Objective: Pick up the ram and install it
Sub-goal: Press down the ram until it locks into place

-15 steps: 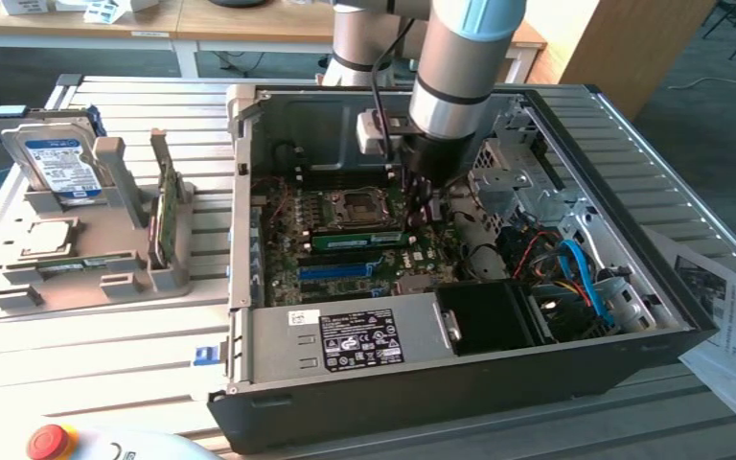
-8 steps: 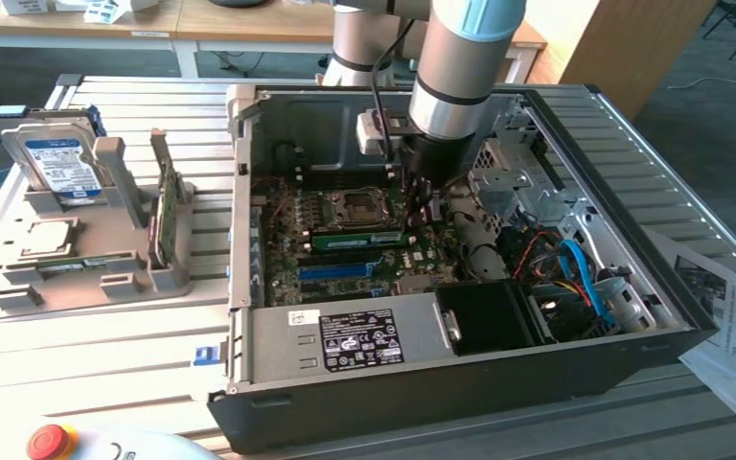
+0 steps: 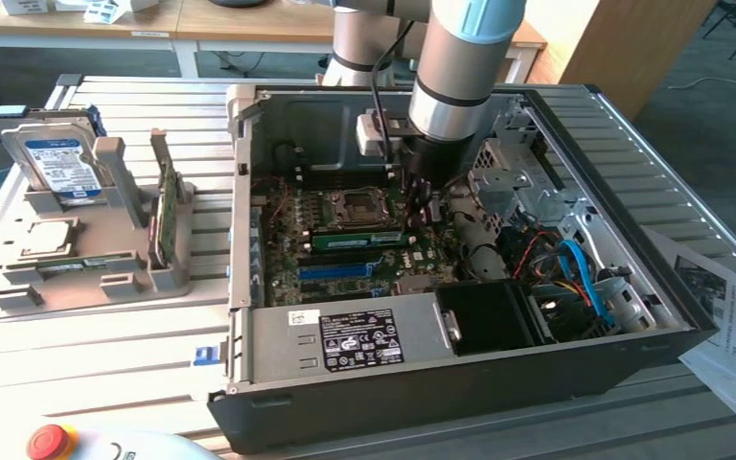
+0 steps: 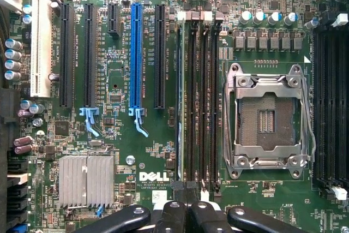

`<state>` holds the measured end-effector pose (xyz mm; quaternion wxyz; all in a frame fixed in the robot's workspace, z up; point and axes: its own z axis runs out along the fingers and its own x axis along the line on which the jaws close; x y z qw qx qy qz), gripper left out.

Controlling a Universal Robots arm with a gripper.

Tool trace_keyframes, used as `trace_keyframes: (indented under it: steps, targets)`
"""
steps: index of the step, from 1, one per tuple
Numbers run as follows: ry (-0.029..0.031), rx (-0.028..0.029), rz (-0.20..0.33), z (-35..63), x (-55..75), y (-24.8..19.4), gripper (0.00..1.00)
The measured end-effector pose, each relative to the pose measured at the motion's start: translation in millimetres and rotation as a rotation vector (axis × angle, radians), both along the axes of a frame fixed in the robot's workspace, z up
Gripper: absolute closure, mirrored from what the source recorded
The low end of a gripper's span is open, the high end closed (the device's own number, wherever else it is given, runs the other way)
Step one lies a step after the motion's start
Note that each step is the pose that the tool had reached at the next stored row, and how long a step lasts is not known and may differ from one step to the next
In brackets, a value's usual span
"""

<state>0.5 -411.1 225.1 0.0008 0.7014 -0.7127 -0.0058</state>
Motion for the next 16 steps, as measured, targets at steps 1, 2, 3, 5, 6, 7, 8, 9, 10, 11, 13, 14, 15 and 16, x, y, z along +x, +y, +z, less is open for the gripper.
trace_keyframes:
  steps: [1,2,3,5,6,7,8,9,10,11,13,14,15,16]
  targets:
    - [0.0000,0.0000,0.000,-0.1,0.0,0.0,0.90]
    - [0.0000,0.0000,0.000,-0.1,0.0,0.0,0.90]
    - [0.0000,0.0000,0.000,-0.2,0.0,0.0,0.90]
    - [0.0000,0.0000,0.000,-0.3,0.0,0.0,0.90]
    - [0.0000,0.0000,0.000,-0.4,0.0,0.0,0.90]
    - [0.0000,0.0000,0.000,-0.5,0.0,0.0,0.90]
    - [0.0000,0.0000,0.000,-0.5,0.0,0.0,0.90]
    - [0.0000,0.0000,0.000,-0.6,0.0,0.0,0.90]
    - [0.0000,0.0000,0.000,-0.7,0.0,0.0,0.90]
    - [0.0000,0.0000,0.000,-0.8,0.0,0.0,0.90]
    - [0.0000,-0.0001,0.000,-0.9,0.0,0.0,0.90]
    - [0.0000,0.0000,0.000,-1.0,0.0,0.0,0.90]
    - [0.0000,0.0000,0.000,-1.0,0.0,0.0,0.90]
    - [0.0000,-0.0001,0.000,-1.1,0.0,0.0,0.90]
